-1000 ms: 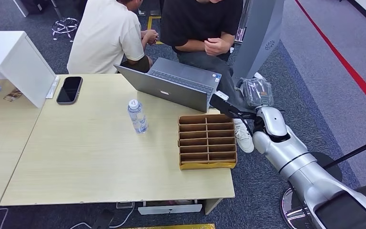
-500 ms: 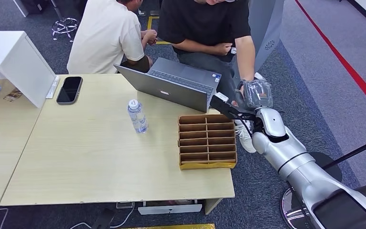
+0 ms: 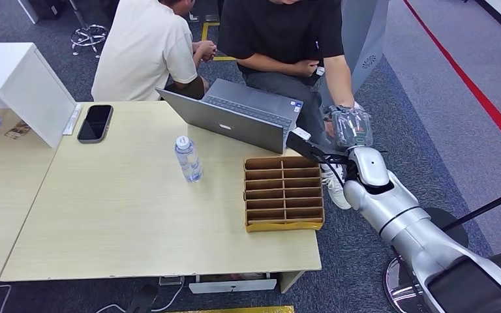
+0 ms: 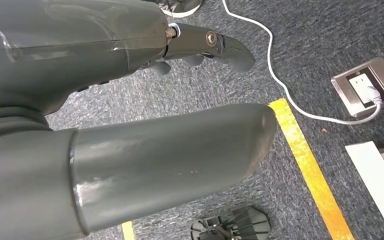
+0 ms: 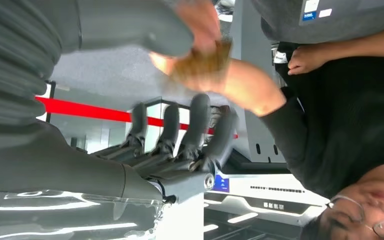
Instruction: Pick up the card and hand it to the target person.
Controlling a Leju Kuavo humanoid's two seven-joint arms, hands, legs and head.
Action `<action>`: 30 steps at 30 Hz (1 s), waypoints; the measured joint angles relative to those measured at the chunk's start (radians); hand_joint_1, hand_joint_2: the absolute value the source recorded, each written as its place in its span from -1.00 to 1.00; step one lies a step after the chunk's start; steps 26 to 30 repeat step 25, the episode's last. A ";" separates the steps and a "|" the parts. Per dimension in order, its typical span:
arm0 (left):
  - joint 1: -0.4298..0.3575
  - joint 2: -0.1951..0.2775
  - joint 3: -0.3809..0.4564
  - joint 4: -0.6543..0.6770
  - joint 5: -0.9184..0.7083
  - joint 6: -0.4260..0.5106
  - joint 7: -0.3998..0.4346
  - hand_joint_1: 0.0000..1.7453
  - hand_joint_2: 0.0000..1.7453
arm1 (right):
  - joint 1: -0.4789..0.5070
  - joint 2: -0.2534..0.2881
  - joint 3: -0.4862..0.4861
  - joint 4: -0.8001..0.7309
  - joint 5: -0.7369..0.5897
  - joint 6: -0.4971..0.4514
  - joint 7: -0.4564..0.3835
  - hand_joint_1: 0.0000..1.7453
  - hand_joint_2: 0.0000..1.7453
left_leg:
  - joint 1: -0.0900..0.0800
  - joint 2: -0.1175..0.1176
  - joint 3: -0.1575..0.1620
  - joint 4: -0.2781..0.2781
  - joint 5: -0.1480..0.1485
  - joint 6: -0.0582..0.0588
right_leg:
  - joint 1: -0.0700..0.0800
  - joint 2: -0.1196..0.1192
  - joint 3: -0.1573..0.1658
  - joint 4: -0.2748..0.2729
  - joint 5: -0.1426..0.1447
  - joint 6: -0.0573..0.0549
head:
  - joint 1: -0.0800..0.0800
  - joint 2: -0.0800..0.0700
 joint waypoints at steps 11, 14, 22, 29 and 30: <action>0.000 0.000 0.000 0.000 0.001 0.000 0.000 -1.00 -1.00 | 0.000 0.000 0.010 0.013 0.015 -0.027 0.027 -1.00 1.00 | 0.000 0.000 0.000 0.000 0.000 0.000 | 0.000 0.000 0.000 0.000 0.000 0.000 | 0.000 0.000; 0.001 0.000 0.000 0.000 0.004 0.000 0.000 -1.00 -1.00 | 0.001 0.000 0.009 0.013 0.040 -0.088 0.037 -1.00 1.00 | 0.000 0.000 0.000 0.000 0.000 0.000 | 0.000 0.000 0.000 0.000 0.000 0.000 | 0.000 0.000; 0.007 -0.002 0.000 0.000 0.019 0.007 -0.009 -1.00 -1.00 | 0.062 0.005 -0.055 -0.051 0.177 -0.287 0.003 -1.00 1.00 | 0.000 0.000 0.000 0.000 0.000 0.000 | 0.000 0.000 0.000 0.000 0.000 0.000 | 0.000 0.000; 0.012 -0.004 0.000 0.000 0.026 0.011 -0.015 -1.00 -1.00 | 0.130 0.035 -0.141 -0.120 0.197 -0.292 -0.128 -1.00 1.00 | 0.000 -0.001 0.000 0.000 0.000 0.000 | 0.000 -0.001 0.000 0.000 0.000 0.000 | 0.000 0.000; 0.012 -0.004 0.000 0.000 0.026 0.011 -0.015 -1.00 -1.00 | 0.130 0.035 -0.141 -0.120 0.197 -0.292 -0.128 -1.00 1.00 | 0.000 -0.001 0.000 0.000 0.000 0.000 | 0.000 -0.001 0.000 0.000 0.000 0.000 | 0.000 0.000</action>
